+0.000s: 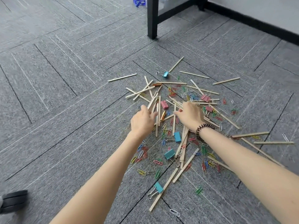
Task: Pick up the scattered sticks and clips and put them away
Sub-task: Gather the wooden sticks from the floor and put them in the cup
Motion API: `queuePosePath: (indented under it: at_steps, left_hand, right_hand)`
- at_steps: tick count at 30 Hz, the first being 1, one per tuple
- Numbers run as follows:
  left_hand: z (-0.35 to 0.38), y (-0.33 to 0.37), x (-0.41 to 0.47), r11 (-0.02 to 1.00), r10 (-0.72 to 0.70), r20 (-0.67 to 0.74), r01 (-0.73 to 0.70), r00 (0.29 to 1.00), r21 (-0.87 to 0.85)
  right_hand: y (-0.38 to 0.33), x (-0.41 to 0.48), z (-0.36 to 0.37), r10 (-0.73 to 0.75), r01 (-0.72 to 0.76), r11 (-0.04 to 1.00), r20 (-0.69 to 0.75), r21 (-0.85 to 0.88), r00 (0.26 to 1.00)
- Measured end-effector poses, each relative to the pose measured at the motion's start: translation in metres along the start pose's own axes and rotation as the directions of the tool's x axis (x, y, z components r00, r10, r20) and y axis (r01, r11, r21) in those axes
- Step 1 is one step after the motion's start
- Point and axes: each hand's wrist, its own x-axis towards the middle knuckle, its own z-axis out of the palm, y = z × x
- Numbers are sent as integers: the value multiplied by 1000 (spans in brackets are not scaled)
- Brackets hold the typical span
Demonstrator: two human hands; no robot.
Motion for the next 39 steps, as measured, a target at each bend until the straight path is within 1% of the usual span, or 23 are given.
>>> queuePosePath:
  at_steps: [3,7,9,12,15,19,24,28,30,32,34,35,37,39]
  left_hand:
    - [7,5,7,995,-8,-22,10,1000,94]
    - [11,7,14,994,-55,-14,56,998,89]
    - [13,6,16,994,-74,-33,77,997,80]
    - [12,4,15,991,-53,-55,60,997,121]
    - [9,4,16,980,-4,-34,10,999,197]
    - [6,5,15,969,70,17,-72,997,236]
    - [-4,1,9,985,101,68,-109,993,134]
    - [-6,-3,8,990,127,161,-114,979,-88]
    - [-3,-3,6,983,171,163,-159,972,-88]
    - [2,0,2,972,229,147,-233,962,11]
    - [7,4,-2,944,275,118,-291,954,158]
    - [10,7,-3,936,270,105,-286,957,206]
    - [14,10,-4,940,240,69,-249,968,231]
    - [16,12,-4,949,217,48,-223,975,222]
  right_hand:
    - [-11,6,7,12,-11,1000,14,-27,1000]
    - [-14,11,11,75,-77,997,63,30,995]
    - [-11,11,13,77,-83,994,83,76,994]
    - [-6,9,12,11,-20,990,66,137,998]
    - [-4,6,2,-58,44,981,71,189,996]
    - [0,5,-5,-93,58,952,104,301,990]
    - [2,8,-14,-83,-5,896,180,444,980]
    - [-1,5,-22,-70,-75,859,261,506,963]
    - [-1,5,-25,-70,-106,835,295,540,953]
    - [0,6,-25,-61,-143,795,312,589,948]
    - [3,2,-25,-19,-158,812,296,562,955]
    - [6,-1,-24,7,-154,839,274,522,962]
    - [13,-10,-21,39,-134,895,224,425,974]
    - [19,-22,-20,39,-113,932,215,345,976]
